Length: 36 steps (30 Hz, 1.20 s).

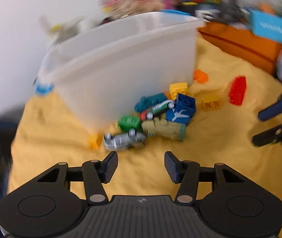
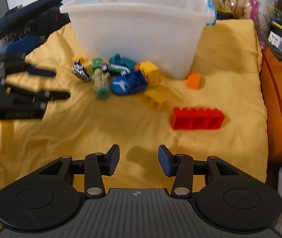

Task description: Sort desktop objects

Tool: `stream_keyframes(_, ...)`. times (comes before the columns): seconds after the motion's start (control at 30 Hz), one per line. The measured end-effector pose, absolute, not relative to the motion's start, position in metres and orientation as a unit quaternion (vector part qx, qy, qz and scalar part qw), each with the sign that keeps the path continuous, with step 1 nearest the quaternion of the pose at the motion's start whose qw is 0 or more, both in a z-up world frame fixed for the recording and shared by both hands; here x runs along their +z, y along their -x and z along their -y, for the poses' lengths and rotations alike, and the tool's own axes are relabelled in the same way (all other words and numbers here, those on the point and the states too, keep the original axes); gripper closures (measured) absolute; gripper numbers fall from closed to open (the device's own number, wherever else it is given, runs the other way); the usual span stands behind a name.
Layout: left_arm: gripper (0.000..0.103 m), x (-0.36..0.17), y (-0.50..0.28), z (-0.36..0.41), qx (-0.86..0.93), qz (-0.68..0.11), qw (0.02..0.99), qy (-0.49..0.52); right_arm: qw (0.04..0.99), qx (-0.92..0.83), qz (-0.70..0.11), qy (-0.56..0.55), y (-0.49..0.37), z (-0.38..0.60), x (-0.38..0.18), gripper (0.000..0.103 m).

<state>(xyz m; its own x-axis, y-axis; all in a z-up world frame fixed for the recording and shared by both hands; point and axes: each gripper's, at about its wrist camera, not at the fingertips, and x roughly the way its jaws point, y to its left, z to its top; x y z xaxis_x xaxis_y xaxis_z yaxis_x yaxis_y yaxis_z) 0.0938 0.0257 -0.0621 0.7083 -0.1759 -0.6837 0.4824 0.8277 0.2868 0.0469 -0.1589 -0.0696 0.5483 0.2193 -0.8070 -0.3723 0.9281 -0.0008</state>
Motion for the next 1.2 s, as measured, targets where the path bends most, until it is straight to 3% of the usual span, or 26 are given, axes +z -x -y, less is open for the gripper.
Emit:
stream_keyframes(0.23, 0.048, -0.073, -0.129, -0.02, -0.286, -0.314, 0.807, -0.41, 0.878, 0.158, -0.449, 0.055, -0.039, 0.165, -0.062, 0.052)
stream_keyframes(0.4, 0.049, -0.074, -0.144, -0.019, -0.331, -0.327, 0.775, -0.428, 0.882, 0.153, -0.442, 0.052, -0.038, 0.166, -0.058, 0.052)
stream_keyframes(0.47, 0.062, -0.064, -0.157, -0.022, -0.318, -0.358, 0.796, -0.371, 0.882, 0.147, -0.444, 0.051, -0.039, 0.168, -0.058, 0.052)
stream_keyframes(0.6, 0.073, -0.053, -0.177, -0.042, -0.302, -0.405, 0.827, -0.247, 0.885, 0.14, -0.441, 0.048, -0.041, 0.172, -0.058, 0.052)
stream_keyframes(0.67, 0.094, -0.052, -0.18, -0.047, -0.297, -0.415, 0.832, -0.217, 0.885, 0.139, -0.441, 0.048, -0.044, 0.172, -0.058, 0.052)
stream_keyframes(0.77, 0.094, -0.055, -0.169, -0.041, -0.3, -0.422, 0.823, -0.236, 0.885, 0.146, -0.44, 0.051, -0.046, 0.169, -0.058, 0.052)
stream_keyframes(0.83, 0.087, -0.061, -0.157, -0.03, -0.308, -0.392, 0.811, -0.307, 0.885, 0.153, -0.437, 0.053, -0.046, 0.166, -0.058, 0.051)
stream_keyframes(0.93, 0.053, -0.067, -0.145, -0.018, -0.306, -0.345, 0.795, -0.394, 0.881, 0.162, -0.44, 0.055, -0.047, 0.16, -0.06, 0.049)
stream_keyframes(1.1, 0.049, -0.064, -0.143, -0.013, -0.316, -0.31, 0.781, -0.44, 0.878, 0.174, -0.442, 0.06, -0.042, 0.156, -0.06, 0.048)
stream_keyframes(1.2, 0.048, -0.072, -0.154, -0.013, -0.349, -0.343, 0.752, -0.441, 0.876, 0.168, -0.448, 0.056, -0.038, 0.16, -0.061, 0.048)
